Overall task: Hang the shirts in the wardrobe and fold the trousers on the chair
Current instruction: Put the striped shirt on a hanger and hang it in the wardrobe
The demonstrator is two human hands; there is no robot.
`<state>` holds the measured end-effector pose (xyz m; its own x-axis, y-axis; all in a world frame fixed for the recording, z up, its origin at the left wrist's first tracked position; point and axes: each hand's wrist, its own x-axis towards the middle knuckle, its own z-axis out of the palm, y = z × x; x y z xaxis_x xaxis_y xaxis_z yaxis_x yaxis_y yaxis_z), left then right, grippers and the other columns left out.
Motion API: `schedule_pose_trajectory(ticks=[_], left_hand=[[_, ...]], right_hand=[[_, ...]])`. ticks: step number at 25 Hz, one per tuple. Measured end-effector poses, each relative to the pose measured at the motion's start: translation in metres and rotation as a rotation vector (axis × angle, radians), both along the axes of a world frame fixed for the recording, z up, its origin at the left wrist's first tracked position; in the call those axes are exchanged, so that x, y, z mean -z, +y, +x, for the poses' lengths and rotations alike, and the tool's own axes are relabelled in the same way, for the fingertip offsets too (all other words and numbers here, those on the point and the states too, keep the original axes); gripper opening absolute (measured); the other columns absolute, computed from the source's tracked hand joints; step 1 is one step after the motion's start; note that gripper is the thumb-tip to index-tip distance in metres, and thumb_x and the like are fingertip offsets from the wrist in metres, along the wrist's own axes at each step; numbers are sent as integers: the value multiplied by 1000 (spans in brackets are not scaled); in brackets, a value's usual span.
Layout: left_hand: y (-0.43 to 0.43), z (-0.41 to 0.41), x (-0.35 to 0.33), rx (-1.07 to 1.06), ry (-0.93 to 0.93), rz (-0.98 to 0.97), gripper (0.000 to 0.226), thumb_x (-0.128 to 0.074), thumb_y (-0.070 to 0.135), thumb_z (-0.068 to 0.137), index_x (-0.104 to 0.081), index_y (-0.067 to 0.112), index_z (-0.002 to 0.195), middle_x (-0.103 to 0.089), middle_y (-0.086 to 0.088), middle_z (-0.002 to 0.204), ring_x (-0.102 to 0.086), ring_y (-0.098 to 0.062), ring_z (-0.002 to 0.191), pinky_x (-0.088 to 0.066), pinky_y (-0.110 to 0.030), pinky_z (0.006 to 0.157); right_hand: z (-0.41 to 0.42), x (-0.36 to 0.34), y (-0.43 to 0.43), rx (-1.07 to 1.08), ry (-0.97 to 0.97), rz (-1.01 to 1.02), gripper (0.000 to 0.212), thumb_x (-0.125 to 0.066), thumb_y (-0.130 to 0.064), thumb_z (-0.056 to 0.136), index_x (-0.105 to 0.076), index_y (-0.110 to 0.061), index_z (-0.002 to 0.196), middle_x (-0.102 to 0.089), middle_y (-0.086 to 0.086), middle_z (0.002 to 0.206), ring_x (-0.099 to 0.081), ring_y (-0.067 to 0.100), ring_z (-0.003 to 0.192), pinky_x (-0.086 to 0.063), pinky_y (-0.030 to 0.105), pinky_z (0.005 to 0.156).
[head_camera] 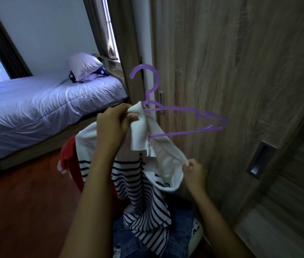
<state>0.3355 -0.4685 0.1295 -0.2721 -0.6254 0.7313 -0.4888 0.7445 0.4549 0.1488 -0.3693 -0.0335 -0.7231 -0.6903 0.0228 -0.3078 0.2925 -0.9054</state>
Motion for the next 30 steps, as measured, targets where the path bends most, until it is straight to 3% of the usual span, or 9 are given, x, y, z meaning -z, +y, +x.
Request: schedule_pose_trajectory(ticks=[4, 9, 13, 18, 20, 23, 25, 27, 30], left_hand=[[-8, 17, 8, -59, -31, -59, 25, -57, 21, 79, -74, 17, 97, -74, -7, 86, -63, -23, 81, -45, -30, 75], [-21, 26, 25, -66, -130, -128, 31, -50, 30, 78, -75, 18, 89, -74, -3, 80, -63, -27, 69, -51, -41, 68], [-20, 20, 38, -80, -153, -155, 27, -50, 27, 76, -74, 21, 85, -73, 1, 78, -59, -24, 65, -49, -46, 64], [-9, 1, 39, -65, -65, -100, 28, -48, 26, 76, -74, 20, 86, -73, 0, 79, -59, -26, 68, -48, -47, 66], [-6, -3, 36, -53, -28, -73, 29, -48, 26, 76, -74, 19, 87, -73, -1, 80, -60, -27, 68, -48, -49, 67], [-10, 1, 33, -47, -14, -53, 28, -51, 29, 76, -75, 20, 88, -73, -3, 78, -58, -28, 68, -48, -47, 68], [-11, 6, 31, -42, 17, 6, 31, -51, 34, 75, -75, 22, 90, -73, -5, 80, -59, -27, 72, -48, -46, 72], [-11, 9, 30, -45, 43, 58, 35, -50, 38, 74, -75, 21, 92, -72, -7, 81, -60, -28, 76, -48, -47, 77], [-12, 11, 31, -44, 69, 132, 38, -50, 43, 72, -75, 24, 95, -71, -8, 82, -59, -26, 79, -48, -45, 81]], right_hand=[[-40, -45, 7, 297, 62, -147, 17, -58, -11, 87, -66, 4, 84, -67, 24, 82, -57, 27, 72, -28, 27, 59], [-56, -89, 17, 327, 98, -214, 13, -59, -13, 86, -66, -3, 84, -65, 12, 77, -56, 21, 74, -33, 23, 59], [-46, -119, 21, 265, 202, -256, 14, -57, -12, 86, -57, -8, 72, -55, 7, 68, -48, 20, 65, -30, 18, 44], [-22, -133, 8, 58, 432, -285, 22, -64, -18, 79, -49, -16, 63, -51, 4, 73, -44, 22, 80, -30, 27, 67], [-16, -132, 5, -50, 420, -294, 18, -65, -28, 78, -53, -25, 66, -47, -8, 89, -40, 15, 94, -35, 30, 81], [-25, -129, 9, -320, 307, -253, 18, -53, -51, 80, -56, -34, 77, -55, -17, 84, -55, 10, 88, -48, 44, 88], [-33, -126, 14, -464, 156, -318, 11, -53, -35, 89, -55, -43, 97, -63, -13, 86, -61, 8, 84, -53, 39, 83], [-35, -121, 17, -462, 83, -362, 41, -55, -15, 91, -48, -46, 117, -64, -6, 92, -63, 7, 83, -54, 26, 72], [-37, -113, 13, -317, 404, -335, 18, -53, -18, 90, -61, -28, 102, -66, -4, 89, -63, 15, 83, -51, 29, 71]])
